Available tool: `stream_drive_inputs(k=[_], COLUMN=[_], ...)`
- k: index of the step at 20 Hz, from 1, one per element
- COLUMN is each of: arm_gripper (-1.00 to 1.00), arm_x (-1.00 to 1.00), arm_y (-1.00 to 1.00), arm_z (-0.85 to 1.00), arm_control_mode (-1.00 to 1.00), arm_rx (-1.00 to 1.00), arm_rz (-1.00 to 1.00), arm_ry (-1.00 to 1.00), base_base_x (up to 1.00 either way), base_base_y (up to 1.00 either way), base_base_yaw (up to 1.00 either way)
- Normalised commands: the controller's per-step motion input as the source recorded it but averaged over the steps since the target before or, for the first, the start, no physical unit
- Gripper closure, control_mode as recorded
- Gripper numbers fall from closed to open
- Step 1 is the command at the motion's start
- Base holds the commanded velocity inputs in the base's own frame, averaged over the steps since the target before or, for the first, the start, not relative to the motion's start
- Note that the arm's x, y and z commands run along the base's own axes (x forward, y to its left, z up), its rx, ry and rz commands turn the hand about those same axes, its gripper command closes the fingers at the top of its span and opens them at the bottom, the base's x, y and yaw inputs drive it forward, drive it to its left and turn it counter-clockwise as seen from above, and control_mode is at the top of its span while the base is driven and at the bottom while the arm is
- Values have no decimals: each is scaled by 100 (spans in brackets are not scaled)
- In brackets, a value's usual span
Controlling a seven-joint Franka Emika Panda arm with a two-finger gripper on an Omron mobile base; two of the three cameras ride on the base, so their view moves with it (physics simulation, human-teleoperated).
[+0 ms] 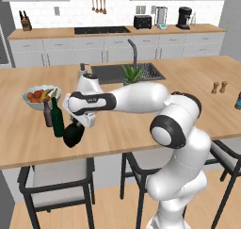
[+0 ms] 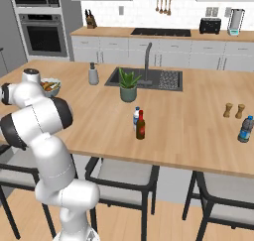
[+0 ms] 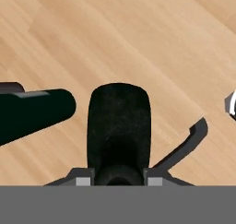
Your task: Move the plastic bottles in the middle to the plastics group, and the glass bottles in the middle to the glass group.
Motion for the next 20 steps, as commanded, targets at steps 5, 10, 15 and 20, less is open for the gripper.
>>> stream_drive_inputs(k=[5,10,15,20], arm_gripper=[100,100,100,-100], arm_x=[0,1,1,0], arm_y=[0,0,0,0], arm_z=[-21,-20,-21,-27], arm_control_mode=[-100,-100,-100,-100], arm_rx=[0,0,0,0], arm_rz=[0,0,0,0], arm_ry=[-1,-4,-4,0], base_base_x=[0,0,0,0], base_base_y=[0,0,0,0], base_base_yaw=[0,0,0,0])
